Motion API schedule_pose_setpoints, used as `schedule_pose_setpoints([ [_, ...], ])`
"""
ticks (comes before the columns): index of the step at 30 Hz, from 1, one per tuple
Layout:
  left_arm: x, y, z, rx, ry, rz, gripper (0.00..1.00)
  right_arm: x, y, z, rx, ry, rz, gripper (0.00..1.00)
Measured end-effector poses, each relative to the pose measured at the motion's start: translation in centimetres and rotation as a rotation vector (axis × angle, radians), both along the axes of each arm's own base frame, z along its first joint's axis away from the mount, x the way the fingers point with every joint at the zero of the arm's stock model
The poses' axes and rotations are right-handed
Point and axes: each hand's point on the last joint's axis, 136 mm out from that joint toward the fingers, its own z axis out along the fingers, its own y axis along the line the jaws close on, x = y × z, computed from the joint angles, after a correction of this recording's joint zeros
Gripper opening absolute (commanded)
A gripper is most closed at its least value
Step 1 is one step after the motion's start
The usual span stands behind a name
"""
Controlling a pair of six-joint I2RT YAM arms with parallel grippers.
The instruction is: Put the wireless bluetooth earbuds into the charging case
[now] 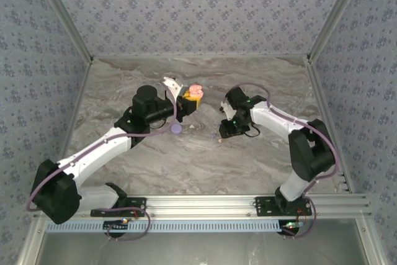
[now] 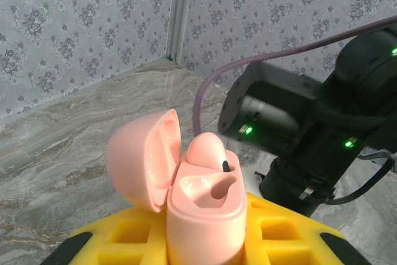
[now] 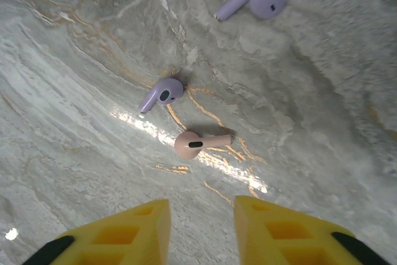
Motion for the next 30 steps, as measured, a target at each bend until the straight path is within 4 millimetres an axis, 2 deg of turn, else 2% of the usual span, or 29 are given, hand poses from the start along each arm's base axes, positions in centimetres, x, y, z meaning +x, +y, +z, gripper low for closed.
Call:
schedule_pose_setpoints([
  [7,-0.1,0.2,-0.8,0.018,0.021,0.007,0.23,1.3,0.5,-1.9,-0.033,0.017,-0.018,0.2],
  [20,0.1,0.4,-0.9,0.022,0.022,0.024,0.23,3.3,0.8,-3.7,-0.065,-0.001,-0.05,0.16],
  [30,0.3,0.5,-1.0,0.024,0.021,0.036,0.23,2.5,1.1,-4.2,-0.083,0.022,-0.03,0.17],
])
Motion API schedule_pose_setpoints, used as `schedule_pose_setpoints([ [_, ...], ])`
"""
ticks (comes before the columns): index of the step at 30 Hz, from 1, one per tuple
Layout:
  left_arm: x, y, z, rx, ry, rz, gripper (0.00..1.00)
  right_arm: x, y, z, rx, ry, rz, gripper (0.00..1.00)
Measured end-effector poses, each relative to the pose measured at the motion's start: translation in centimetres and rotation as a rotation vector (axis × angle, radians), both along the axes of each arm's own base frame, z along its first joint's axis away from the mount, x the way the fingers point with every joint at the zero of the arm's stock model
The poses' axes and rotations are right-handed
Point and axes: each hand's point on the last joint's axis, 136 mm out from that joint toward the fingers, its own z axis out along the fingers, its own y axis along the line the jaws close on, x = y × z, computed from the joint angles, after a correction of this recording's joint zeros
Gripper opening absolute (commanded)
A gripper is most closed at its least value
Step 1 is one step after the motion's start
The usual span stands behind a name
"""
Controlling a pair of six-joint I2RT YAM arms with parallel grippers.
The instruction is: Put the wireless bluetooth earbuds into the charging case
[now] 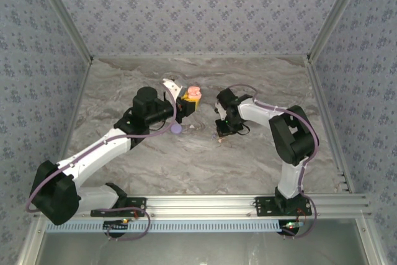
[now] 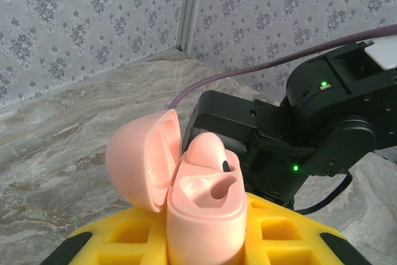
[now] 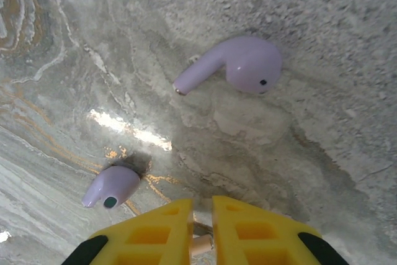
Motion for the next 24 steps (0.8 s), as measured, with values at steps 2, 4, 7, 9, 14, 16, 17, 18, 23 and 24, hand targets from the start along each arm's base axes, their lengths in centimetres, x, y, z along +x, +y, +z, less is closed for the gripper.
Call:
schedule_pose_setpoints([
  [2,0.0,0.0,0.0,0.001,-0.003,0.0,0.23,-0.3,0.0,0.0,-0.005,0.007,0.006,0.17],
  [4,0.0,0.0,0.0,0.003,-0.005,-0.001,0.23,-0.5,0.0,-0.1,-0.01,0.015,0.01,0.18],
  [7,0.0,0.0,-0.1,0.005,-0.004,-0.001,0.23,-0.9,-0.1,-0.1,-0.023,0.022,0.015,0.18],
  [9,0.0,0.0,-0.3,0.007,-0.001,-0.001,0.23,-1.1,-0.1,-0.2,-0.033,0.025,0.019,0.18],
  [14,0.0,0.1,-0.5,0.011,0.002,0.002,0.23,-1.2,-0.1,-0.3,-0.053,0.018,0.028,0.18],
  [16,0.0,0.1,-0.5,0.01,0.002,0.003,0.23,-1.3,-0.1,-0.3,-0.061,0.014,0.031,0.18],
  [17,0.0,0.1,-0.5,0.011,0.002,0.003,0.23,-1.3,-0.1,-0.3,-0.065,0.011,0.032,0.18],
  [18,0.0,0.1,-0.5,0.011,0.002,0.003,0.23,-1.3,-0.1,-0.3,-0.068,0.009,0.033,0.18],
  [23,0.0,0.1,-0.5,0.011,0.002,0.003,0.23,-2.0,-0.3,-0.2,-0.097,0.015,0.048,0.2],
  [24,0.0,0.1,-0.5,0.011,0.002,0.003,0.23,-2.2,-0.4,-0.2,-0.105,0.019,0.05,0.2],
])
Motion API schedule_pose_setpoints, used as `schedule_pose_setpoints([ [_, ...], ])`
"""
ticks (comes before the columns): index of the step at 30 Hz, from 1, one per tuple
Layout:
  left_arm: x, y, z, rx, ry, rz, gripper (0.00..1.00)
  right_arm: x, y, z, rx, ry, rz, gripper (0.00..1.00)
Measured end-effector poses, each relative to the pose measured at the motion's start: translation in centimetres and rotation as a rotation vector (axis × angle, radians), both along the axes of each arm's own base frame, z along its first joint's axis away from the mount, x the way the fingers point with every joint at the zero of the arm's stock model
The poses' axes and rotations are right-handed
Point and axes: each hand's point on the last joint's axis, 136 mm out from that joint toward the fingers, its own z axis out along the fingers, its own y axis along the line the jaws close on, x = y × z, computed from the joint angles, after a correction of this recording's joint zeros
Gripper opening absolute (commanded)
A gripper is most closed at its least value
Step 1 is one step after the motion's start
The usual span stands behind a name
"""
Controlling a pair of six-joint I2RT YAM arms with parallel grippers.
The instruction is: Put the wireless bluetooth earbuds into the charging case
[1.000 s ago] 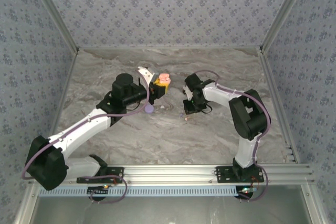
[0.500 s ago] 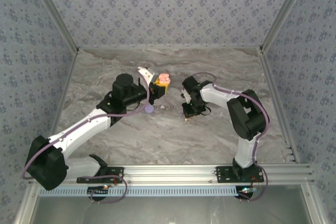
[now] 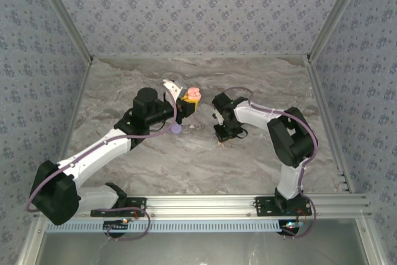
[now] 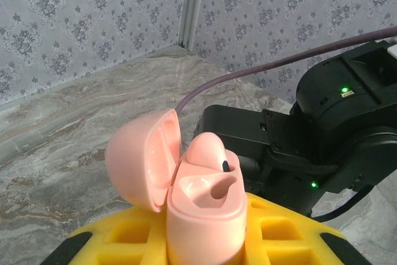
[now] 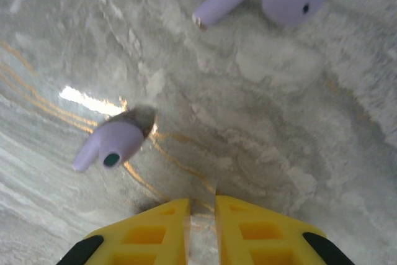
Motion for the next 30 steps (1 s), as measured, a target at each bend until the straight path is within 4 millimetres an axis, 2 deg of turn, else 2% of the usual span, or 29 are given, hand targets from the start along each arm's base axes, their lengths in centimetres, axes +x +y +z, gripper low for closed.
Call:
schedule_pose_setpoints([
  [8,0.0,0.0,0.0,0.0,0.001,0.0,0.23,-0.7,-0.9,1.4,-0.032,-0.012,-0.001,0.25],
  [13,0.0,0.0,0.0,0.0,0.001,0.0,0.23,-0.7,-0.8,2.2,-0.017,-0.024,-0.007,0.36],
  [23,0.0,0.0,0.0,0.0,0.0,0.0,0.23,-1.0,0.9,2.8,0.045,0.008,-0.066,0.52],
  [30,0.0,0.0,0.0,0.002,-0.002,-0.001,0.23,-0.9,1.3,2.3,0.036,0.029,-0.147,0.53],
])
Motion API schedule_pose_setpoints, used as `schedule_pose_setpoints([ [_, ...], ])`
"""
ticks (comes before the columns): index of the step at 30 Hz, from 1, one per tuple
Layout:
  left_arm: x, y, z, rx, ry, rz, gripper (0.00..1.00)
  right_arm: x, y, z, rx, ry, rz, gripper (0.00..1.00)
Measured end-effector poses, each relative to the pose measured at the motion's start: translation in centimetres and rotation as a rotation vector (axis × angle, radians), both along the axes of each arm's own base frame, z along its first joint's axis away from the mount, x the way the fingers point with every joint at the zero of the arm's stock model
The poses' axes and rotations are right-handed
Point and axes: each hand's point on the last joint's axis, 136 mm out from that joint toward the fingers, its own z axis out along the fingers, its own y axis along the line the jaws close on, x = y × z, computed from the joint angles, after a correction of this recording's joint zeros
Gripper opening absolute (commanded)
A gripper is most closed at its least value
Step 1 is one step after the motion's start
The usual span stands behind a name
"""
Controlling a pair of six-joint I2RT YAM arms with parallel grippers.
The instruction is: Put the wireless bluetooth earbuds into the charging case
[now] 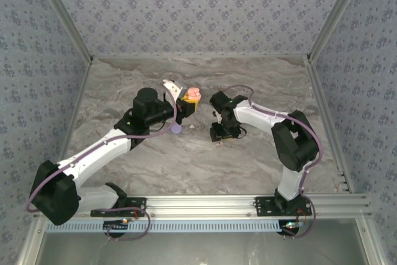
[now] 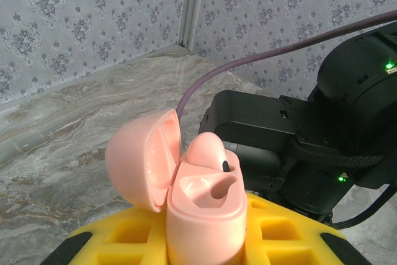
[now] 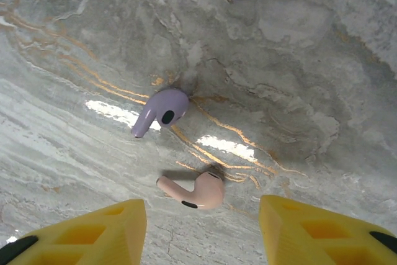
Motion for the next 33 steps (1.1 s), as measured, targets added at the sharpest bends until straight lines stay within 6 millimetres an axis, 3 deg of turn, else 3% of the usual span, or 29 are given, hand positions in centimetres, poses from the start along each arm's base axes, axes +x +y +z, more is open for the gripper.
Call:
schedule_pose_setpoints([
  [20,0.0,0.0,0.0,0.004,-0.007,-0.002,0.23,0.4,0.0,-2.0,-0.094,0.01,-0.092,0.48],
  [33,0.0,0.0,0.0,0.004,-0.007,-0.001,0.23,-0.8,0.0,-2.0,-0.129,0.038,-0.043,0.42],
])
